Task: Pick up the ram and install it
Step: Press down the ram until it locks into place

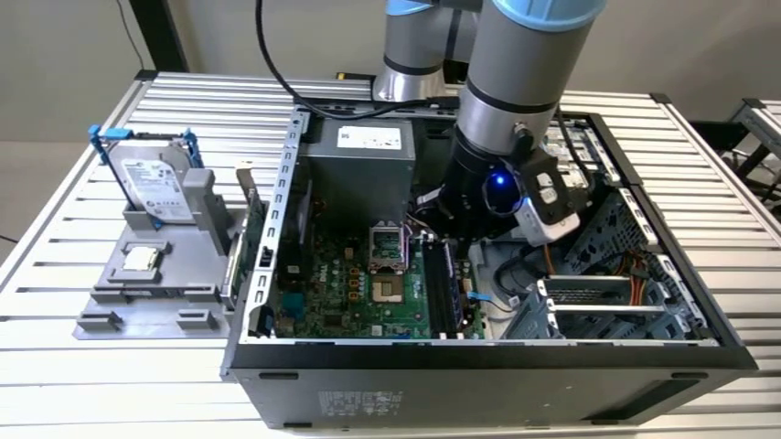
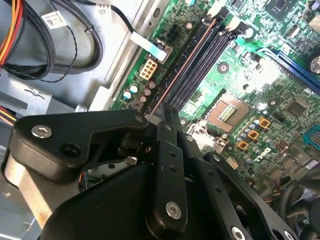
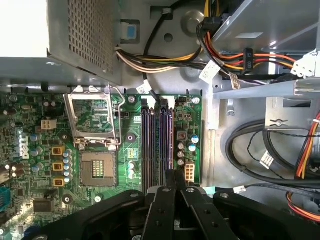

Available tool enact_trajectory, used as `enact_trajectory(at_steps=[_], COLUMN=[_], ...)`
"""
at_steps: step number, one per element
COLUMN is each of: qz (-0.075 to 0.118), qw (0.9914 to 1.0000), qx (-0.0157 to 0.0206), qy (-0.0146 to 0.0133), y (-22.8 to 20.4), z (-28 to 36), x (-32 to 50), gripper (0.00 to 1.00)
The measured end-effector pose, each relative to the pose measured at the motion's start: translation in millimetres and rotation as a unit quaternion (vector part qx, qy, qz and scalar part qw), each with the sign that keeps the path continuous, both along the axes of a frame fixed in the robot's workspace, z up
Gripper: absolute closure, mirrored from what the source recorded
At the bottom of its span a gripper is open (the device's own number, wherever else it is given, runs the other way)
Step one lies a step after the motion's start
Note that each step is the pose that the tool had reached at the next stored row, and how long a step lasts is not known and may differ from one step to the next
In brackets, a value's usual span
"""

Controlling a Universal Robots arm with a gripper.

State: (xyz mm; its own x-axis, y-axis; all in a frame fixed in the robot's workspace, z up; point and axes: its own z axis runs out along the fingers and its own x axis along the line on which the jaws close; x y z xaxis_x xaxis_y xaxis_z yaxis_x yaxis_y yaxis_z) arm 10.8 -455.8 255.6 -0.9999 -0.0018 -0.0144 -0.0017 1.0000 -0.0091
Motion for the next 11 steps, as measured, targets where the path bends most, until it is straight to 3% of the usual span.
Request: enact_trajectory(at_steps=[5,8,11], qz=[0.045,0.073,0.099], qw=[0.99899,0.99736,0.99506], qx=[0.0,0.0,0.0001], qy=[0.0,0.0,0.0], y=[0.0,0.0,0.0], z=[0.0,0.0,0.0], x=[0.0,0.0,0.0], gripper=[1.0,1.0,1.0])
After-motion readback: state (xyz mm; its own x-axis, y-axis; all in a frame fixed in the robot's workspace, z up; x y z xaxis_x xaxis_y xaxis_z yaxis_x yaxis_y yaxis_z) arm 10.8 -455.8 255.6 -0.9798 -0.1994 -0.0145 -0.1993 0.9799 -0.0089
